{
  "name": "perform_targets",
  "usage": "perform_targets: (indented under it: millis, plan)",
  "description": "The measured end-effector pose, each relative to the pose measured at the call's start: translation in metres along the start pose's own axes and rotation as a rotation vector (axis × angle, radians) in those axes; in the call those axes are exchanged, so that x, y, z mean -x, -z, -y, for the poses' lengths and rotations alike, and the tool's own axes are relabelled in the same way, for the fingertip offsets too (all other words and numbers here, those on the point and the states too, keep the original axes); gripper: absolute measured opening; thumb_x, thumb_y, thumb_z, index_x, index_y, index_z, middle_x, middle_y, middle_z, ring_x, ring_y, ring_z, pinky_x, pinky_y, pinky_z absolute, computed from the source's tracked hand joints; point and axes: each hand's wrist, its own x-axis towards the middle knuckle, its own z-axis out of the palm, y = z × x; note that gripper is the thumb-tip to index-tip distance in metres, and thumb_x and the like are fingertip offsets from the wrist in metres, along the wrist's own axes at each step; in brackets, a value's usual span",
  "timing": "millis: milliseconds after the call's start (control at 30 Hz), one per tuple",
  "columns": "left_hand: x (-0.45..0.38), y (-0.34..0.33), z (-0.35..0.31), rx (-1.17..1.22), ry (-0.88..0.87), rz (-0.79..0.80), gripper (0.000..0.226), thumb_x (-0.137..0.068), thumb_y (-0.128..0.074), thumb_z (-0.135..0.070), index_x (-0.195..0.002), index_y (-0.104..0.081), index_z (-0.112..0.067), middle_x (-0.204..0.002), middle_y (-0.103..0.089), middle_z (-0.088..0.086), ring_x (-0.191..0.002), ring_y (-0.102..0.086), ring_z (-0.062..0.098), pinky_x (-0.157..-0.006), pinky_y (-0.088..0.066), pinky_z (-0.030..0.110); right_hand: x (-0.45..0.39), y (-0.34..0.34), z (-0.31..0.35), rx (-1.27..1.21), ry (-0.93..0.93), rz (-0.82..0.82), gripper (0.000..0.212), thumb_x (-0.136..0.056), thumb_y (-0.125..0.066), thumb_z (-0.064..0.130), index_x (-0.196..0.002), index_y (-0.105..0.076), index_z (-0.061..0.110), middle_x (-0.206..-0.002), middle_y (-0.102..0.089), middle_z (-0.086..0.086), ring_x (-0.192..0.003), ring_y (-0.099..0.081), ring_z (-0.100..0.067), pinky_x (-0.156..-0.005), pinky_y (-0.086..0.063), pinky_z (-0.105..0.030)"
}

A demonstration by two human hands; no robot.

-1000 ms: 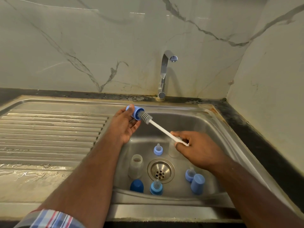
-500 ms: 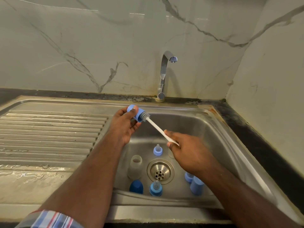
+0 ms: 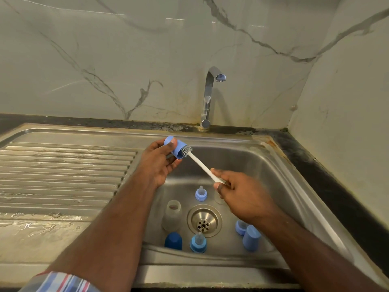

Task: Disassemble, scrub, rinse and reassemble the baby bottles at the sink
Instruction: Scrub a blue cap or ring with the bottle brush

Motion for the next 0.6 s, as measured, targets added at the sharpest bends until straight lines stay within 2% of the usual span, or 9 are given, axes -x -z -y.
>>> perform_targets:
  millis: [133,233,333,467,600]
  plan:
    - [-0.001,0.003,-0.001,0.033,0.019,-0.009,0.019,-0.095,-0.070,-0.018,-0.113,-0.063,-0.014,-0.105,-0.073,0.013,-0.080,-0.075,0.022,-0.069,-0.061,0.035,0.006,0.000,0.001,-0.019,-0.004,0.054,0.042,-0.102,-0.052,0.031,-0.142,-0.051,0.041,-0.071,-0.049,0.023,-0.058,-0.048,0.004,-0.061,-0.035,-0.010]
    - [0.002,-0.002,0.004,-0.006,0.047,0.071,0.014,-0.096,-0.068,-0.015,-0.109,-0.063,-0.014,-0.102,-0.073,0.013,-0.077,-0.075,0.022,-0.067,-0.061,0.033,0.001,-0.002,0.004,-0.010,-0.003,0.055,0.042,-0.102,-0.050,0.031,-0.143,-0.050,0.041,-0.075,-0.051,0.021,-0.061,-0.053,0.001,-0.064,-0.040,-0.013]
    - [0.003,-0.004,0.003,0.010,0.042,0.088,0.016,-0.097,-0.066,-0.012,-0.112,-0.061,-0.012,-0.101,-0.074,0.014,-0.079,-0.076,0.023,-0.068,-0.062,0.034,-0.004,-0.006,0.001,-0.119,-0.038,0.049,0.042,-0.102,-0.052,0.028,-0.142,-0.052,0.037,-0.082,-0.051,0.020,-0.065,-0.050,0.001,-0.071,-0.045,-0.021]
    - [0.001,0.000,-0.001,0.039,0.005,0.033,0.015,-0.096,-0.067,-0.010,-0.110,-0.062,-0.012,-0.106,-0.074,0.015,-0.086,-0.075,0.027,-0.076,-0.062,0.039,0.001,-0.003,0.000,-0.263,-0.085,0.054,0.037,-0.102,-0.053,0.023,-0.137,-0.056,0.037,-0.073,-0.062,0.014,-0.049,-0.053,-0.001,-0.048,-0.043,-0.020]
    - [-0.001,0.003,-0.004,0.097,0.008,-0.002,0.013,-0.098,-0.065,-0.011,-0.109,-0.061,-0.013,-0.108,-0.072,0.017,-0.090,-0.074,0.030,-0.076,-0.063,0.040,0.009,-0.002,0.002,-0.301,-0.091,0.092,0.038,-0.102,-0.053,0.024,-0.137,-0.056,0.040,-0.076,-0.066,0.002,-0.047,-0.053,-0.008,-0.045,-0.044,-0.025]
